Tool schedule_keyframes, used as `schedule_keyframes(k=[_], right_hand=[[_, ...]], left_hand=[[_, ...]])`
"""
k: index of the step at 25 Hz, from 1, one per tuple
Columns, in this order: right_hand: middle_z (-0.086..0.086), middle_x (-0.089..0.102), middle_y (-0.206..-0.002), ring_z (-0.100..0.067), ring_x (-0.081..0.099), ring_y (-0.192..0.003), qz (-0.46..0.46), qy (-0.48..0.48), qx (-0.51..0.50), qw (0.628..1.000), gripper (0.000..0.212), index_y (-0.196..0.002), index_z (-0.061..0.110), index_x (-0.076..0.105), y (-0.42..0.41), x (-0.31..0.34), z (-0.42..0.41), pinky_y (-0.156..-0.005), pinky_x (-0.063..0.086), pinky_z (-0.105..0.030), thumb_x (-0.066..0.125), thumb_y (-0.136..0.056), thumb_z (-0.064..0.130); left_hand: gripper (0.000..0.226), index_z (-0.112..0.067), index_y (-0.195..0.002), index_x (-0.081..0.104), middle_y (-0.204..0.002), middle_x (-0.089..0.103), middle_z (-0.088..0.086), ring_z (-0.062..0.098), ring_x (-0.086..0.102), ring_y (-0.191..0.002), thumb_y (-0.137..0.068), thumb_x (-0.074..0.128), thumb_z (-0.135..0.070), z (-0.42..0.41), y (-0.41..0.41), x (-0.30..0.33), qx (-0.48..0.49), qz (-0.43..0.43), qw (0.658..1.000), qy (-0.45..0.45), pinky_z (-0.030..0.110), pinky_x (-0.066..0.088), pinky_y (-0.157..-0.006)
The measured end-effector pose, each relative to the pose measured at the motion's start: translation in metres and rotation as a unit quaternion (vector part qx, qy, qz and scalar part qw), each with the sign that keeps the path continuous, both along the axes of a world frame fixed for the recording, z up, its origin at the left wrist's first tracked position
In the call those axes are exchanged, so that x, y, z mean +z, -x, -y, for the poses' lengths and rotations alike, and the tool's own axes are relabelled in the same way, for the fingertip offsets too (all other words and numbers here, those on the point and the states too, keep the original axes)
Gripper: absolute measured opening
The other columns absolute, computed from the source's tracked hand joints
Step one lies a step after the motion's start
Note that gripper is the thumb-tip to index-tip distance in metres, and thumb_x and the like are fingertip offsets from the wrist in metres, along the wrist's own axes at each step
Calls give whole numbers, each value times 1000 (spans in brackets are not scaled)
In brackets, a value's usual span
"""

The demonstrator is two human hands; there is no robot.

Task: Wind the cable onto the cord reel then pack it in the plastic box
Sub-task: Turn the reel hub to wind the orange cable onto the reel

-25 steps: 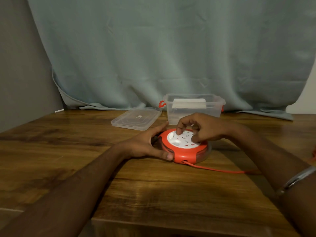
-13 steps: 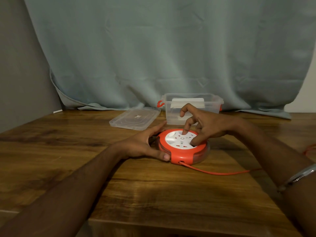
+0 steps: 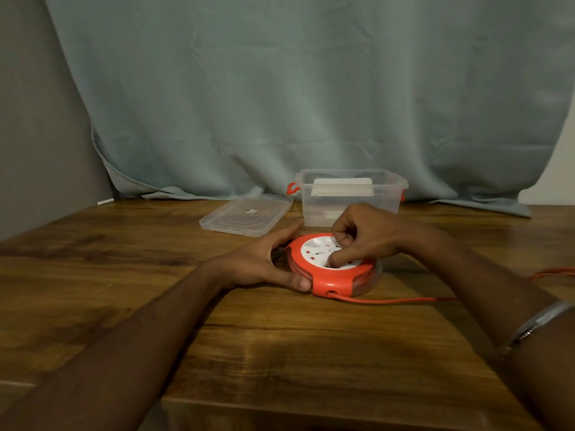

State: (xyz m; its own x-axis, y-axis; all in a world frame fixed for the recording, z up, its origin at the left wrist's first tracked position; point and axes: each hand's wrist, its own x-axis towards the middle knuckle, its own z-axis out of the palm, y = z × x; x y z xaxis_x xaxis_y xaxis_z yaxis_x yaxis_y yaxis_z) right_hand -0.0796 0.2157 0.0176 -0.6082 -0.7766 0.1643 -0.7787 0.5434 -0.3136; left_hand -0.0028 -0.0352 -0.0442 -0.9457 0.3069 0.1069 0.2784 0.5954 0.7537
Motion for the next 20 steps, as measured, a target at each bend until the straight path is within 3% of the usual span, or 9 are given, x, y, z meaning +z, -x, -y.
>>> schedule_keyframes(k=[2, 5, 7, 12, 15, 20], right_hand=[[9, 52, -48, -4, 57, -53, 2, -1, -1, 1000, 43, -52, 20, 53, -3, 0, 1, -58, 43, -29, 85, -72, 40], [5, 55, -48, -23, 65, -61, 8, -3, -10, 1000, 43, -51, 20, 55, -6, 2, 2, -63, 51, -40, 84, -71, 46], [6, 54, -45, -15, 59, -54, -9, -6, -20, 1000, 47, -47, 19, 54, -9, 2, 4, -60, 48, -38, 81, -69, 51], [9, 51, -39, -9, 51, -46, -57, -35, -40, 997, 53, -43, 18, 55, -16, 4, 10, -52, 40, -32, 73, -64, 63], [9, 53, -40, -6, 51, -44, -93, -45, -70, 992, 56, -44, 18, 55, -16, 3, 13, -48, 35, -26, 74, -70, 64], [8, 53, -60, -8, 52, -60, -159, -29, -96, 982, 47, -59, 26, 49, -21, -8, 29, -52, 29, -28, 69, -82, 61]], left_hand=[[136, -42, -164, 17, -166, 32, -19, -1, 34, -148, -55, 98, -55, 0, 1, -1, -3, 0, 1000, 2, 20, 31, -119], [135, -45, -163, 17, -165, 31, -22, -3, 35, -146, -56, 98, -54, 0, 2, -2, -1, 4, 1000, -1, 10, 33, -111], [134, -45, -163, 18, -165, 31, -21, -4, 35, -145, -56, 98, -56, -1, 2, -1, 1, 6, 1000, 6, 9, 33, -108], [133, -38, -164, 22, -166, 32, -17, 0, 34, -148, -55, 96, -56, 0, 0, 0, -1, 10, 1000, 5, 25, 31, -121], [131, -37, -164, 22, -165, 34, -17, -1, 37, -146, -58, 96, -53, -2, -1, 0, -2, 12, 1000, 8, 19, 35, -116], [128, -36, -164, 22, -165, 35, -12, 7, 38, -148, -60, 96, -50, -4, -3, 1, 6, 9, 1000, -1, 34, 35, -122]])
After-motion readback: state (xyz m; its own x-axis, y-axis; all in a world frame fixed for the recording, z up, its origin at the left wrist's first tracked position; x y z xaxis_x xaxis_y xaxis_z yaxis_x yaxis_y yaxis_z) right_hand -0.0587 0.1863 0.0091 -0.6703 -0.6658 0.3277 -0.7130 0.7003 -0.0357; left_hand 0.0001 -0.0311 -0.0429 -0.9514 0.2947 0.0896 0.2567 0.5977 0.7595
